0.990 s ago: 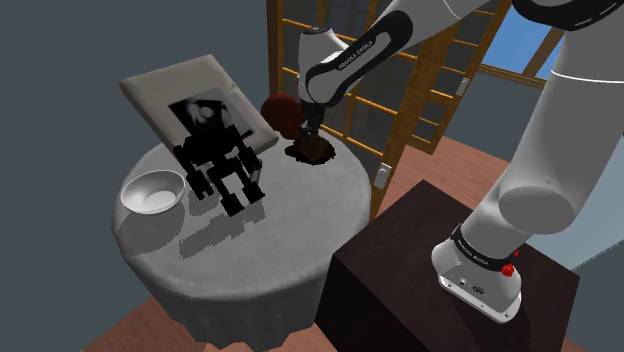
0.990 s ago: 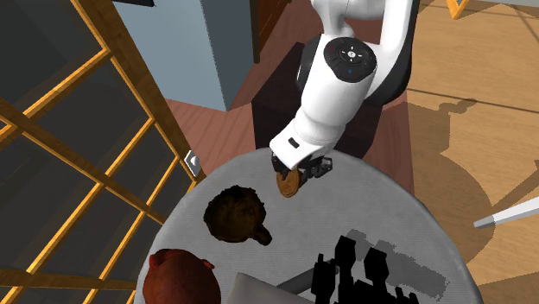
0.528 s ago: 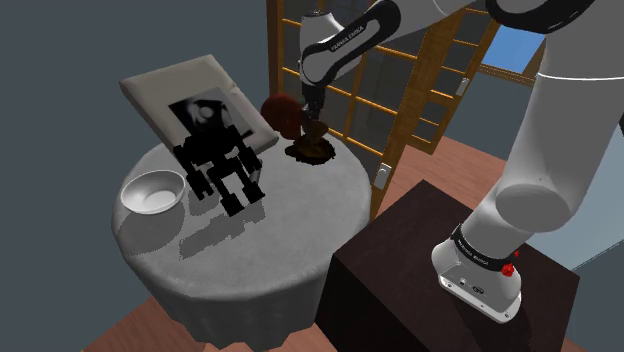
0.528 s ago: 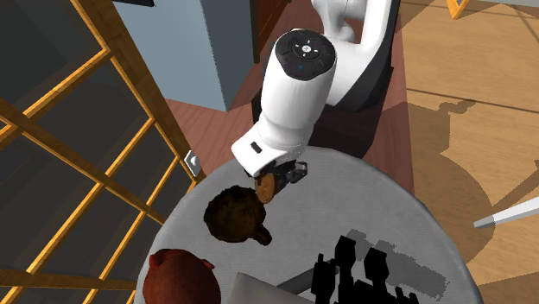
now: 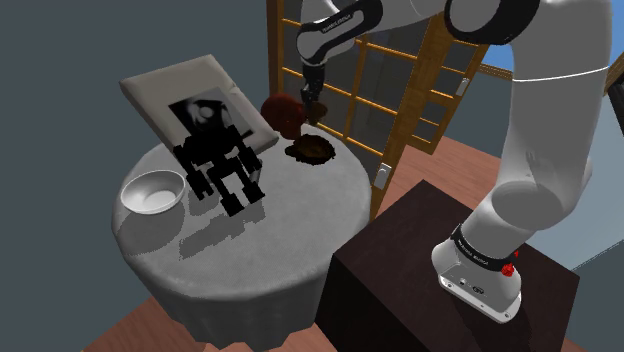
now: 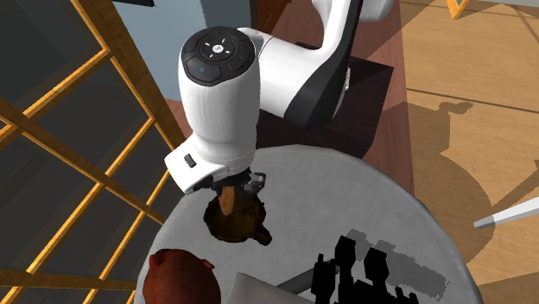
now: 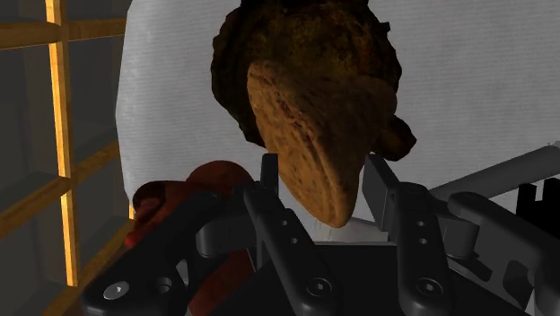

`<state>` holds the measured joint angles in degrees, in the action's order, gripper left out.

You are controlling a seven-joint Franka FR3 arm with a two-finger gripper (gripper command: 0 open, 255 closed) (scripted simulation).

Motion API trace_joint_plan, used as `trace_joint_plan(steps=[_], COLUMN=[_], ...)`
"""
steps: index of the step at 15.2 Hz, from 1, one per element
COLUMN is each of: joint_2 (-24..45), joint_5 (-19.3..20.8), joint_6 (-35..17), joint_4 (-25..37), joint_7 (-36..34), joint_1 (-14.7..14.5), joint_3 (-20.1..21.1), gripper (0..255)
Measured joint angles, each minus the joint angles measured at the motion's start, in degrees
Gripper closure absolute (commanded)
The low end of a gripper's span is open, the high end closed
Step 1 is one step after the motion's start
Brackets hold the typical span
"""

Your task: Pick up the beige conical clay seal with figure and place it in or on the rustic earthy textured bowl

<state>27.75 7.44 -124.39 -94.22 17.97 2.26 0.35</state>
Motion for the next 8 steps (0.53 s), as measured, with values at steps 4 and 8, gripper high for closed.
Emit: trace_joint_plan(steps=[4,8], joint_2=[2.7,4.3], joint_5=[-0.1,0.1], joint_6=[-0.7,-2.9], joint_4=[2.0,1.4], joint_7=[0.7,0.5], joint_1=[0.6,0.5], joint_3=[-0.2,-0.3], gripper=[255,255])
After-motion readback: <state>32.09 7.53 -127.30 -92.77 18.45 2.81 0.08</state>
